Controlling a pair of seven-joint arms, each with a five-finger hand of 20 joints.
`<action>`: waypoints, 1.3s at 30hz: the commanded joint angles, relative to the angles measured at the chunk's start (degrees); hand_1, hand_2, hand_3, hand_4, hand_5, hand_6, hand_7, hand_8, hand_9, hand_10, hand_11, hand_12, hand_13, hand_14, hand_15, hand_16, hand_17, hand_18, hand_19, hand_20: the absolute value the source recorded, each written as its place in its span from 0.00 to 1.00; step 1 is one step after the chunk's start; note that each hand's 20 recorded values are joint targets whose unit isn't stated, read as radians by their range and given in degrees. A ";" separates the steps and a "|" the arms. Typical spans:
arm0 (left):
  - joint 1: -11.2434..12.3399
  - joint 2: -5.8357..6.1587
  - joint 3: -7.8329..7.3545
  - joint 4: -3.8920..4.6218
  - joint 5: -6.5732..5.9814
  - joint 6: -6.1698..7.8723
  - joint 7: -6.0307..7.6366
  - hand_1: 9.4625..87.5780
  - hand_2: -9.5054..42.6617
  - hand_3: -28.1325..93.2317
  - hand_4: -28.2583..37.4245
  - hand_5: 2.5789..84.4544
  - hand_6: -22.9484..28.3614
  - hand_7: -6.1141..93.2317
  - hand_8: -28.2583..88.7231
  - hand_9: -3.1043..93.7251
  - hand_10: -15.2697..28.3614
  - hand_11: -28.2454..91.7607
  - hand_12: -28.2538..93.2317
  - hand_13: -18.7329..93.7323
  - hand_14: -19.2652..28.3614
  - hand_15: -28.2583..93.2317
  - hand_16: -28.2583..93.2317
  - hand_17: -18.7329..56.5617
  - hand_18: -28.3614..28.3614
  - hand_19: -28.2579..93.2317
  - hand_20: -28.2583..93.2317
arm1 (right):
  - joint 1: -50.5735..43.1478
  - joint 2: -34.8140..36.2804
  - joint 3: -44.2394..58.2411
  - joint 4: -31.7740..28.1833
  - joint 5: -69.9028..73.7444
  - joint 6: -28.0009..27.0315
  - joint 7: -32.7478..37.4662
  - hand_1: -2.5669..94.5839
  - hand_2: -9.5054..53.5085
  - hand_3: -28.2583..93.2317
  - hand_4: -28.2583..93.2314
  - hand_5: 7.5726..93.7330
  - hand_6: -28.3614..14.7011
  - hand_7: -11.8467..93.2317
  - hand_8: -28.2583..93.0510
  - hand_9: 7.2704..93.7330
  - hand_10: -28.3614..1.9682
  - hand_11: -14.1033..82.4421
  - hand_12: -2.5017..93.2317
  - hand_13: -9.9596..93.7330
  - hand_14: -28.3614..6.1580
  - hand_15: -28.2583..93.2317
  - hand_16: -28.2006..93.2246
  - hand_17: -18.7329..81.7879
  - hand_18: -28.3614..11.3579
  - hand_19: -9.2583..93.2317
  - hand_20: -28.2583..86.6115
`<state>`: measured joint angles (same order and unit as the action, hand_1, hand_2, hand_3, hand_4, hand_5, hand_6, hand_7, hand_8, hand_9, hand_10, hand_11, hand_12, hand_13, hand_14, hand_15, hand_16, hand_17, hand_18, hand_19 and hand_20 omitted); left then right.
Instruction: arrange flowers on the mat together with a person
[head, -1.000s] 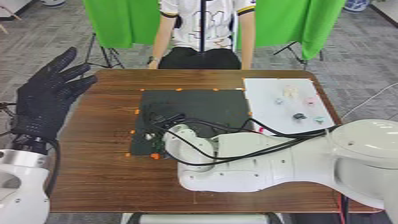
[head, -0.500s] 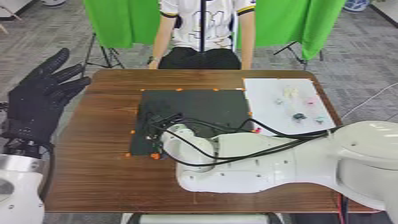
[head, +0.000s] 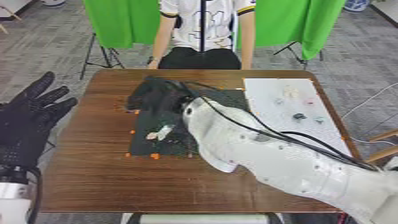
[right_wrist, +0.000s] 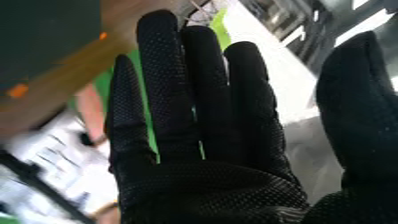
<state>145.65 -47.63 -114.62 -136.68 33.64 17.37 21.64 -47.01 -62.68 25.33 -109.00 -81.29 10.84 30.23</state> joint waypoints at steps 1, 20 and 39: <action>2.94 -0.47 0.34 0.30 -2.17 1.39 1.71 0.13 0.31 0.85 0.03 0.36 0.55 0.15 0.17 0.35 0.69 0.37 0.33 0.35 0.87 0.58 0.19 0.13 0.81 0.54 0.37 | -17.05 9.03 18.15 -2.69 15.98 2.15 -8.53 0.35 0.09 0.80 0.00 0.58 0.71 0.26 0.12 0.64 0.51 0.31 0.17 0.65 0.42 0.61 0.34 0.35 0.13 0.66 0.33; 7.00 -0.86 1.87 0.90 -4.75 2.23 5.05 0.12 0.31 0.85 0.00 0.37 0.54 0.14 0.18 0.34 0.67 0.35 0.33 0.34 0.85 0.55 0.20 0.13 0.80 0.52 0.36 | -47.55 18.44 48.44 -7.51 32.67 1.27 -17.68 0.29 0.17 0.81 0.01 0.49 0.70 0.24 0.13 0.54 0.49 0.25 0.16 0.55 0.29 0.54 0.32 0.32 0.09 0.61 0.33; 6.61 1.81 4.60 1.05 -6.68 4.16 7.23 0.12 0.31 0.85 0.01 0.37 0.54 0.14 0.18 0.34 0.68 0.36 0.34 0.34 0.86 0.57 0.20 0.13 0.80 0.52 0.37 | -46.46 17.84 47.80 -6.80 34.05 3.09 -19.19 0.28 0.19 0.81 0.01 0.49 0.71 0.24 0.13 0.54 0.49 0.25 0.17 0.55 0.28 0.55 0.33 0.31 0.08 0.61 0.34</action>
<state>151.44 -46.86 -110.99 -135.83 28.09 20.25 27.88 -95.69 -44.71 73.05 -115.71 -47.43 12.89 12.68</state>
